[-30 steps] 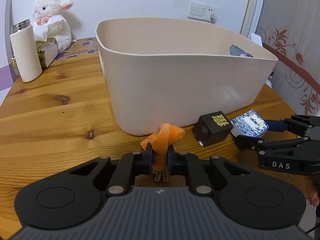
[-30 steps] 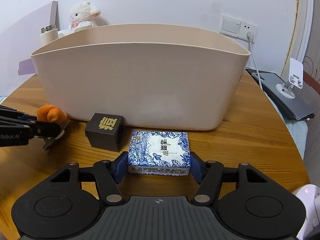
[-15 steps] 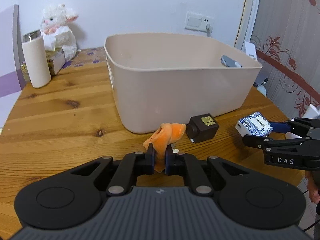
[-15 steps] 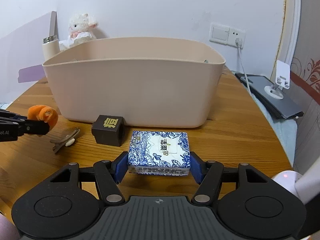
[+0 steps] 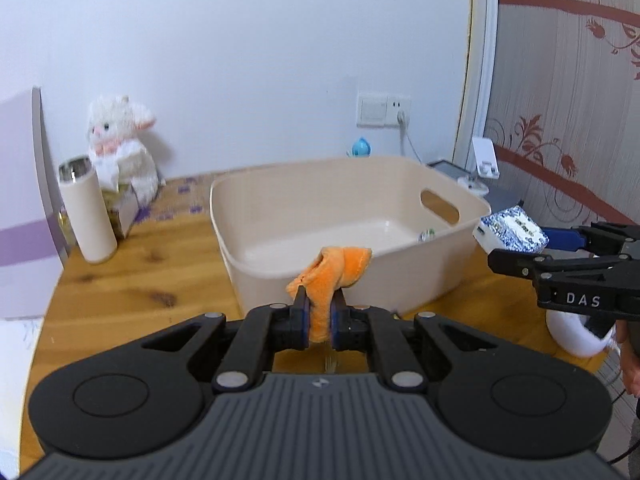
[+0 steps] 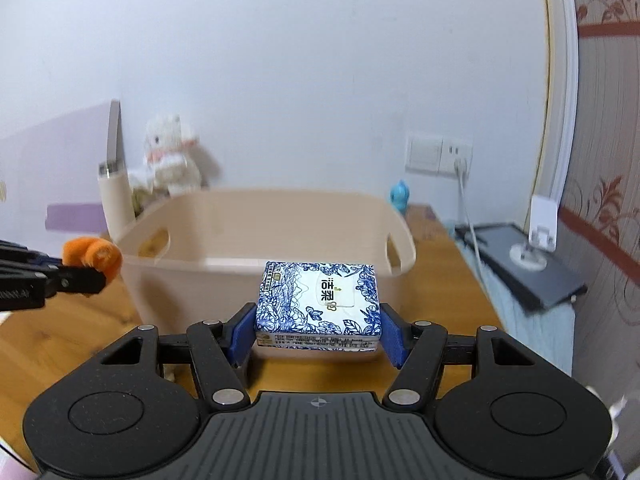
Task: Organize objects
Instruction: 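Carry orange cloth and blue-white box into the basket and release both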
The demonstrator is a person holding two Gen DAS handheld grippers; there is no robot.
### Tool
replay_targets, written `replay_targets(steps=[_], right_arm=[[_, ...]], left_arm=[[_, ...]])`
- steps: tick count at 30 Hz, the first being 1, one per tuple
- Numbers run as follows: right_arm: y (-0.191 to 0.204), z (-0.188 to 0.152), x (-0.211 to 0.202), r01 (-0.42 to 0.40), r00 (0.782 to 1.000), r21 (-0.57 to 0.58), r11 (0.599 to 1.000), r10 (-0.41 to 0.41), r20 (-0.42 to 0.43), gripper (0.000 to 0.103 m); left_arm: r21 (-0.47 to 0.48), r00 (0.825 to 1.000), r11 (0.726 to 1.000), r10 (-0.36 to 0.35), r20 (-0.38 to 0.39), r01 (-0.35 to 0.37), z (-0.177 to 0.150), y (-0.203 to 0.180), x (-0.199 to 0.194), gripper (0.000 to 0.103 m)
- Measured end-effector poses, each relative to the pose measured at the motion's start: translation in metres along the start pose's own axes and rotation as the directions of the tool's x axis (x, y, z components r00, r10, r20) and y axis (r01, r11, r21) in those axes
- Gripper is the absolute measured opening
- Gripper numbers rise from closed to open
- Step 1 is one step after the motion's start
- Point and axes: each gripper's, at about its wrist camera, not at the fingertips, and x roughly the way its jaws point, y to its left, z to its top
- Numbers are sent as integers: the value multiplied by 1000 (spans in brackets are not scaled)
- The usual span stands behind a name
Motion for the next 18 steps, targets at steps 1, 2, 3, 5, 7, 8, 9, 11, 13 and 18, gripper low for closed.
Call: replay_targets(steps=[1,2,3,5,7,8,9,11,13,18], right_arm=[[-1,5,0,-1,1000,0,1000,1,12,60],[-1,11,-1,-1,1000,-1,1000,1,25,60],[-1,16,-1,-2,999,-1,1000,2,38,60],[-1,25,1,3,998,0,1000,-3,62,60],[0,34,4,8,997,-10,1000,-7,78,60],[1,39,7,10,996,-14,1000,-8,86,60],[1,44,11,11,996,-17,1000,-9,91,60],[1,52,19,11,995,-18,1000,-9,98,60],[2,57,29,14,995,-16,1000,-12,98,60],[7,63,59,15,998,-20,1000,-14,59,60]], left_arm=[[1,1000,1000,4,7,-4,5,0,1,11],[3,1000,1000,7,12,-7,9,0,2,11],[6,1000,1000,10,18,-10,14,0,4,11],[14,999,1000,22,29,-22,22,0,10,11],[18,999,999,26,34,-27,30,0,18,11],[16,999,999,27,35,-27,34,1,23,11],[15,999,999,29,35,-30,39,2,28,11],[14,999,999,37,28,-38,46,3,42,11],[2,999,999,43,8,-43,51,6,57,11],[-29,998,999,39,-45,-40,55,12,95,11]])
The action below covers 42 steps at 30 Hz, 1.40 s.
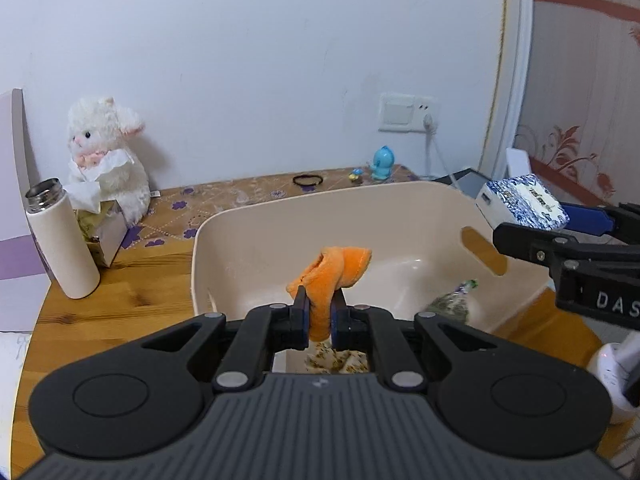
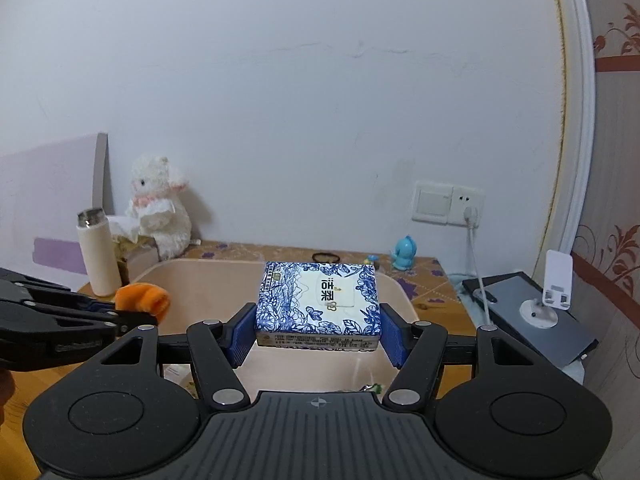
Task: Organize objects
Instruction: 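Carry orange cloth and blue-white box into the basket and release both, then grasp the keys with left tool while right tool grasps the black box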
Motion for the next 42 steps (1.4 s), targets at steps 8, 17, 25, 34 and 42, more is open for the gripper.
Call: replay_targets(steps=[8,17,25,34,42], right_arm=[[8,-18,45,9,993,-17,1000,-11,-119,60],[7,-28,52,22,985,-32,999,-27,-168,68],[-4,-21,12,32,994,0,999,-32,-100,84],[0,-42,-25,24,993,-17,1000,-26,-114,93],[13,-77,-39,16,987,-48,999,-23,-160,96]], left_arm=[[-2,997,999,37,-64,-37,-6,-1,42,11],[-3,996,999,46,-79,-47,-13,-3,34,49],[-13,998,998,64,-5,-64,-16,-2,-18,78],[-75,999,997,28,-28,-30,-46,7,-56,79],[-76,995,996,28,-99,-36,-88,7,-55,79]])
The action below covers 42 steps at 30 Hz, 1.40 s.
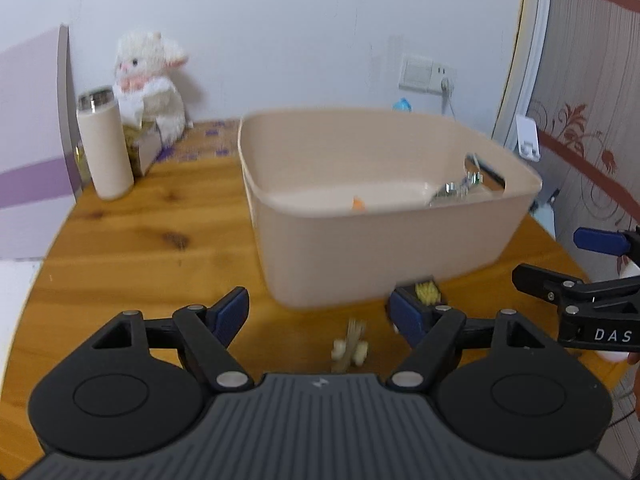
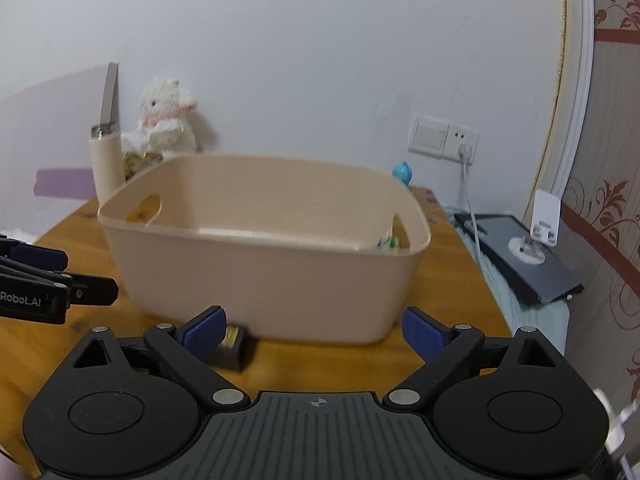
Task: Organize objects
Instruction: 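Grasp the keys with left tool while right tool grasps the black box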
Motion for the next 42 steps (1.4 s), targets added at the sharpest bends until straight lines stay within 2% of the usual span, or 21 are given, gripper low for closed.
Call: replay_targets(steps=[6,12,26,33,36,39,40,41,42], right_arm=[[3,-22,12,-21,998,2,1000,22,-65,96],[12,-35,27,-53,992,-9,999,52,-117,96],[34,-39,67,-111,979,-32,993,104,-174,96],[38,-36,80,-145,973,-5,989,141,-182,96],[42,-34,85,-154,973,-8,988,150,-178,96],[46,-31,88,-160,973,-8,987,157,-172,94],[48,-30,90,-152,974,-15,988,147,-173,87],[50,-29,91,-141,975,-26,990,135,-174,85],[50,-28,90,-142,976,-28,989,136,-168,83]], left_arm=[[7,998,1000,0,-68,0,-28,-2,15,79],[33,994,999,7,-109,-4,-39,-5,30,79],[90,993,996,14,-113,-4,-38,4,59,76],[105,996,994,-8,-93,18,-33,15,66,74],[113,996,993,-14,-88,24,-31,18,65,67],[119,996,992,-31,-88,41,-30,21,64,54],[123,995,991,-39,-89,50,-30,21,63,46],[126,994,990,-51,-92,62,-30,21,62,36],[126,994,989,-60,-97,72,-30,21,61,30]])
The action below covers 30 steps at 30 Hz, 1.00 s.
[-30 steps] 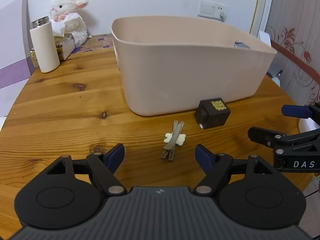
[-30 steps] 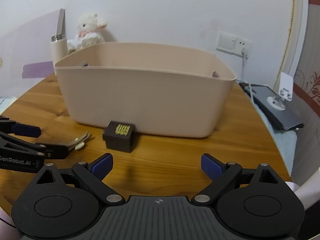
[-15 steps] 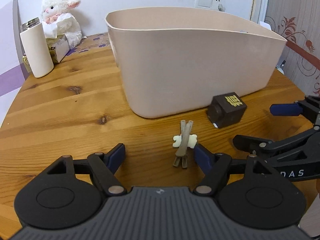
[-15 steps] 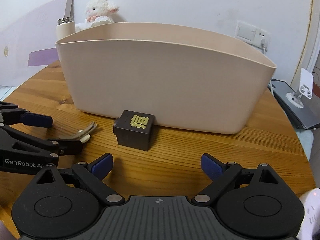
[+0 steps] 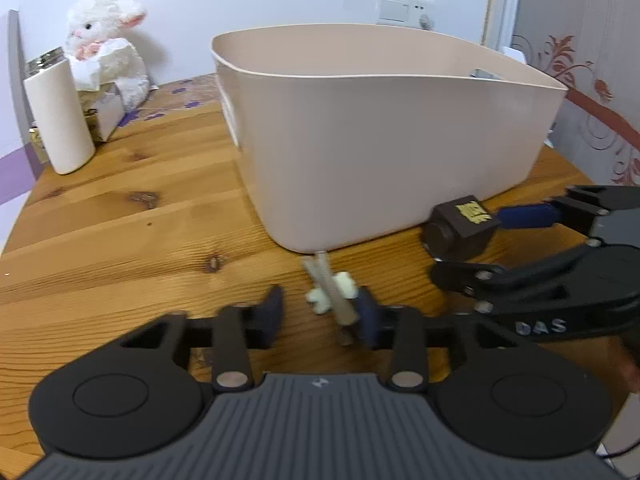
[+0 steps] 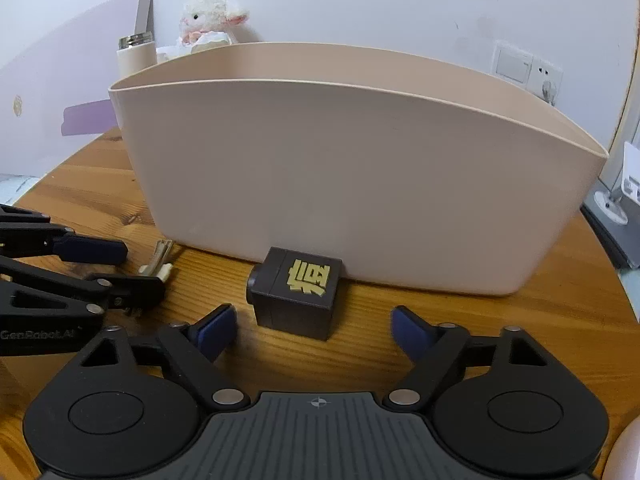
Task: Organize objects
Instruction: 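Grasp the keys with left tool while right tool grasps the black box, then lift keys and black box into the basket and open both tools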
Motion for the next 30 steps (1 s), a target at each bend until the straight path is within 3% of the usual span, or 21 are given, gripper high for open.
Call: replay_targets(steps=[1,6,8,12,21,30], right_arm=[[1,1,0,-2,1000,1,1000,2,0,78],[5,7,-1,-24,1000,14,1000,24,5,48],[7,5,-4,-16,1000,2,1000,16,11,42],[13,1,-10,-10,1000,-25,1000,10,19,41],[15,-5,-39,20,998,-31,999,-18,62,41],[5,4,-90,56,984,-22,998,-51,172,41]], left_arm=[[1,1000,1000,-5,-4,5,0,-1,-1,24],[-14,1000,1000,5,-6,-5,-3,-2,-4,22],[-20,1000,1000,7,1,-7,-4,-2,-6,21],[-34,1000,999,8,18,-7,-7,-2,-12,12],[-61,1000,998,-2,28,4,-15,-5,-26,12],[-50,990,999,-5,144,12,1,-12,-73,12]])
